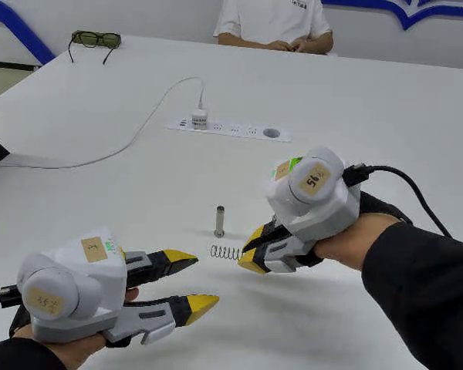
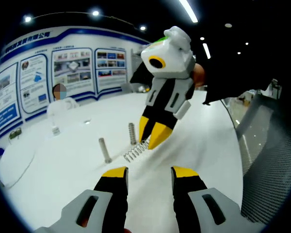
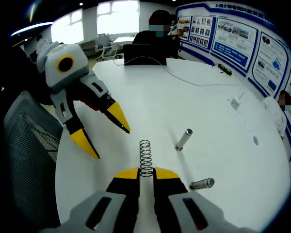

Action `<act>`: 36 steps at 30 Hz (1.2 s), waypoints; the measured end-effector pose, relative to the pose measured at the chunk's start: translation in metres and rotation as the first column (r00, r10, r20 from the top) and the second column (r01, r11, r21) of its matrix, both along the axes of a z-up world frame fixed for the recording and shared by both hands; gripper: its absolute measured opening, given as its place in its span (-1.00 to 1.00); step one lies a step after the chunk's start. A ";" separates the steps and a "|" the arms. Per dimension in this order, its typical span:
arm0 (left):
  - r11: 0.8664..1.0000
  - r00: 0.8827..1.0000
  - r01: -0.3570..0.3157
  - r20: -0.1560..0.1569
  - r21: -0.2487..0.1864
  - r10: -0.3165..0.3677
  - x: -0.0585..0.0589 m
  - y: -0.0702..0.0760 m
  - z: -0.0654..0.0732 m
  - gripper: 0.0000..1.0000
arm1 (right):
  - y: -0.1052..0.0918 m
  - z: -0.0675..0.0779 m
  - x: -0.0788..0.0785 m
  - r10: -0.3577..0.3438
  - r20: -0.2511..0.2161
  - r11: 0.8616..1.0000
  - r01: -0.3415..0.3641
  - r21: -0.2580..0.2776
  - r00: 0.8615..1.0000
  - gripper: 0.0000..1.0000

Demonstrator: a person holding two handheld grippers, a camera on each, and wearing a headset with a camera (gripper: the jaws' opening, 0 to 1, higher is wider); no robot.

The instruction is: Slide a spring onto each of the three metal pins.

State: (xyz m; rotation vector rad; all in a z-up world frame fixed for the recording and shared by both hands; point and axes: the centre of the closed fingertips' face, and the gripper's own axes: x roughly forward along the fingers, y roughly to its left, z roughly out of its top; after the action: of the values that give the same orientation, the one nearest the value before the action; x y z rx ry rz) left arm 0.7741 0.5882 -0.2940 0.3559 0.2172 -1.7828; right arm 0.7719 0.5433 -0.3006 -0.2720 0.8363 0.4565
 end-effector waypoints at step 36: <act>0.985 0.983 0.171 0.070 0.027 -0.172 -0.040 0.000 0.000 -0.71 | 0.040 0.013 -0.047 0.224 -0.119 0.974 -0.217 0.068 0.967 -0.77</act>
State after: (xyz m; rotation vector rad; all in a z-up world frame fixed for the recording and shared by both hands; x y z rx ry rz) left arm 0.7342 0.5878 -0.2941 0.4649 0.1578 -1.9347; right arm 0.7248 0.5832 -0.2879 -0.2898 0.9194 0.7101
